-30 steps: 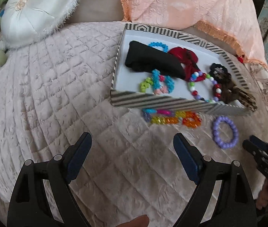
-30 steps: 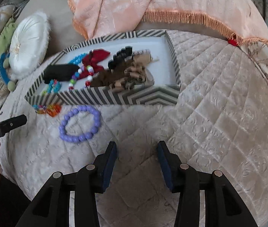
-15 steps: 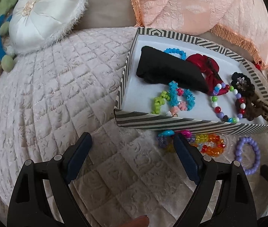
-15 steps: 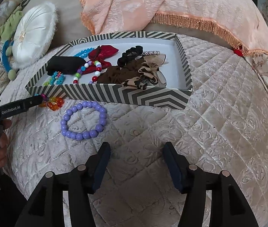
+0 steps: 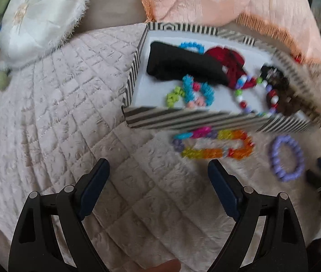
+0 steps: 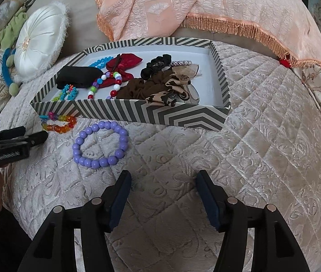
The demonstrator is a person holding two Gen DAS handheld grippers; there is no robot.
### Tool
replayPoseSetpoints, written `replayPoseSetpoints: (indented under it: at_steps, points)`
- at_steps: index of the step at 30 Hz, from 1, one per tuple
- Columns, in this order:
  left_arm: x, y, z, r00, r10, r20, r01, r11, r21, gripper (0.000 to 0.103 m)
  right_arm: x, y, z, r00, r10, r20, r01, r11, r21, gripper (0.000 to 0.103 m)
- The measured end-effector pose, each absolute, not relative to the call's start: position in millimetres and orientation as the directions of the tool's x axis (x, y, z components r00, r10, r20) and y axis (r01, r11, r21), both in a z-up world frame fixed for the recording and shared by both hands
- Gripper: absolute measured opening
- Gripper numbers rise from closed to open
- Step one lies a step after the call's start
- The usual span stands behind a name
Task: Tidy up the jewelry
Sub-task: 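Grasp the orange bead bracelet with left while right grasps the lavender bead bracelet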
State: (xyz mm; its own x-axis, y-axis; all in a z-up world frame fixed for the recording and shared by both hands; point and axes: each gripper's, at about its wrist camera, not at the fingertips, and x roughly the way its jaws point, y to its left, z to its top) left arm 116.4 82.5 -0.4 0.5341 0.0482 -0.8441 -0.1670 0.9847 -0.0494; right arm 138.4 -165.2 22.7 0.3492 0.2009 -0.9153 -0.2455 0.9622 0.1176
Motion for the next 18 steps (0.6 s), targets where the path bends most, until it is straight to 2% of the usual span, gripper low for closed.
replayPoseSetpoints:
  at_steps: [5,12,18]
  points:
    - [124,89,5,0.574,0.059,-0.817,-0.210,0.975,-0.078,0.088,138,-164,22,0.349,0.200,-0.916,-0.248,0.962,0.115,0.059]
    - [137,77,-15,0.551,0.149,-0.821,-0.215,0.976,0.032,0.089,138,-164,21,0.350,0.197,-0.916,-0.253,0.961,0.110,0.061]
    - [127,75,-13,0.492,0.095,-0.865,-0.168,0.986,0.012,0.089,138,-164,21,0.349,0.195,-0.916,-0.255,0.961,0.108,0.061]
